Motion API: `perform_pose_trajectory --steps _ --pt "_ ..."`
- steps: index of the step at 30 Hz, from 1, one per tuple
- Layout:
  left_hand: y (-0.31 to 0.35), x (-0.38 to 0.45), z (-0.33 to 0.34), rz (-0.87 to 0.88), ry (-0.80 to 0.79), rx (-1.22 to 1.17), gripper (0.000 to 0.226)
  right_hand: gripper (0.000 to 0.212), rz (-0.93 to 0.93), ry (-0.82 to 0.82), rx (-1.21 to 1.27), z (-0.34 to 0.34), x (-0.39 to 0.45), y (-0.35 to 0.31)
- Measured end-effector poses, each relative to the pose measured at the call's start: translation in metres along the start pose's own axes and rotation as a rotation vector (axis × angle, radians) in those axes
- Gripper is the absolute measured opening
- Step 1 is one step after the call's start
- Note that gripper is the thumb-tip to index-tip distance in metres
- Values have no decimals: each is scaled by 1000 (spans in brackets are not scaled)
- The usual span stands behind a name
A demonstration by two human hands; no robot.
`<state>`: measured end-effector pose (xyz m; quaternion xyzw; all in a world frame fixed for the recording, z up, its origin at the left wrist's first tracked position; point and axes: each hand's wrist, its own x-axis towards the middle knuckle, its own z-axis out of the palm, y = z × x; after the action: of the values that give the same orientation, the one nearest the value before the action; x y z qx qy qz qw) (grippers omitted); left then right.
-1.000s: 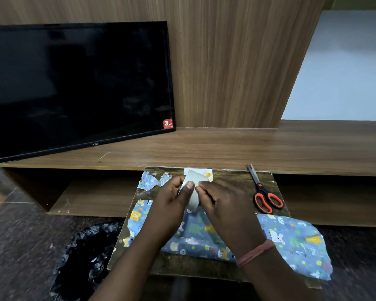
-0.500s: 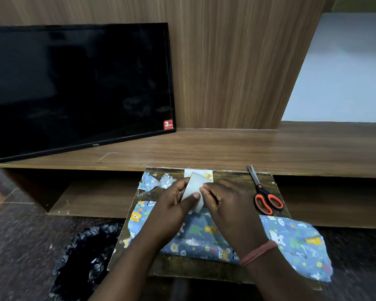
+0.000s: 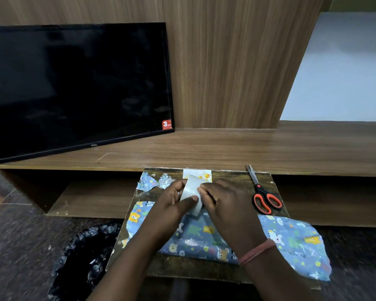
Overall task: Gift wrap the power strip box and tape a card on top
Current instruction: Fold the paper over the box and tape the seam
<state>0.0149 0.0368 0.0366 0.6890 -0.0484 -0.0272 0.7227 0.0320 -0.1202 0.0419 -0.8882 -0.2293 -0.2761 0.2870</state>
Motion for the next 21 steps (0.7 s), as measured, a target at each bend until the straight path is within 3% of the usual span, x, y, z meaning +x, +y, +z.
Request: perform_pose_trajectory --steps 4,13,21 --pt "-1 2 -1 38 107 90 27 21 -12 4 -15 6 0 -9" --pt "-6 2 -2 79 -2 196 20 27 85 27 32 2 3 6" --pt "-6 2 -8 89 -20 200 23 16 72 29 50 -1 5 5"
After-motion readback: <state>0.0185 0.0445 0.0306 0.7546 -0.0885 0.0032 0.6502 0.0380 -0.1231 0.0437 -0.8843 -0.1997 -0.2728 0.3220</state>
